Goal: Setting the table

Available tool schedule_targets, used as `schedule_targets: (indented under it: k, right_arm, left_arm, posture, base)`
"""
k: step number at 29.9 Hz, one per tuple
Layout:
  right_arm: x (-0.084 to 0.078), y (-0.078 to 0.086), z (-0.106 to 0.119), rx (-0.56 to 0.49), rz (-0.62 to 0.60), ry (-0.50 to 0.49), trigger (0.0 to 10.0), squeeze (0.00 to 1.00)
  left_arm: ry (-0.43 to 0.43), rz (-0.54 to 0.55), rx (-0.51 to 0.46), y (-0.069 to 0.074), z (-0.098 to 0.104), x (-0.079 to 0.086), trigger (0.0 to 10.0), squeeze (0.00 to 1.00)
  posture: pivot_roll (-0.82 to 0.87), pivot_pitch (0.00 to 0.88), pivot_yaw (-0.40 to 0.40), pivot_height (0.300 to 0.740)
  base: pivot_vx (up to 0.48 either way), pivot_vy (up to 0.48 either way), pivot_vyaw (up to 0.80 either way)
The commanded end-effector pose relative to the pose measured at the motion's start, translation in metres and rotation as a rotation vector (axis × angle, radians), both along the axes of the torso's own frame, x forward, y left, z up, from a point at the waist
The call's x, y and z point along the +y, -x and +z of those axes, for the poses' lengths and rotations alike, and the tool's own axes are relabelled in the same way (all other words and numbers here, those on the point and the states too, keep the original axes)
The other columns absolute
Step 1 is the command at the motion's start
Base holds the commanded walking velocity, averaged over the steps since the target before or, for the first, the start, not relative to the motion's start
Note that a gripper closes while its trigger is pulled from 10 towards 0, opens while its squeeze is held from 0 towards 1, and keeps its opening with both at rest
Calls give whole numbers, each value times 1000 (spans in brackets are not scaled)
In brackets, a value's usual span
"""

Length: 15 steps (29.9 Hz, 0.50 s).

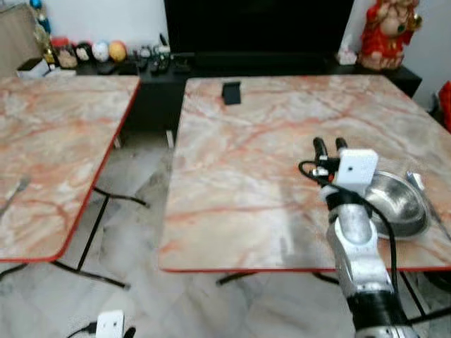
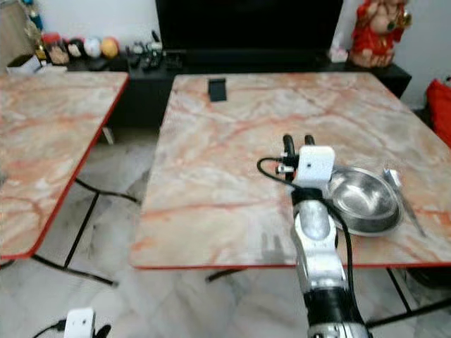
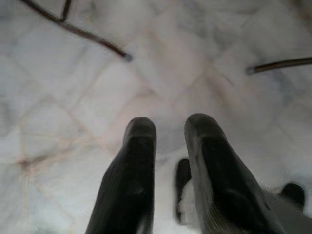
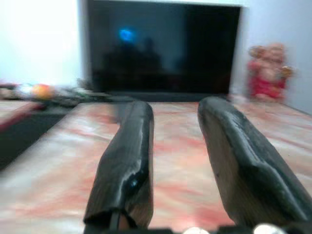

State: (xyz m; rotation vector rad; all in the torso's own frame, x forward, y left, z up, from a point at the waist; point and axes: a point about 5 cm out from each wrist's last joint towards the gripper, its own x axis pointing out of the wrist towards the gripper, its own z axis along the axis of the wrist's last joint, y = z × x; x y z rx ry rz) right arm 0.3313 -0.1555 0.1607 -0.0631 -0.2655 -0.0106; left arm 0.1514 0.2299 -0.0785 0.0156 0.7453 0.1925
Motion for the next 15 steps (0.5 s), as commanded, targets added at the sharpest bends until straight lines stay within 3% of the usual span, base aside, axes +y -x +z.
schedule_targets:
  k: [1,15]
  right_arm:
    - [-6,0,3,-6,-16,9,10000,0]
    - [-2,-1,2,-7,-6,4,10000,0]
  left_arm:
    - [7,14,-4,-1,0,-1,10000,0]
    - [2,17,-1,0,0,2,10000,0]
  posture:
    - [28,0,-2,740]
    - [22,0,7,740]
  base:
    - [0,401,0]
    - [0,399,0]
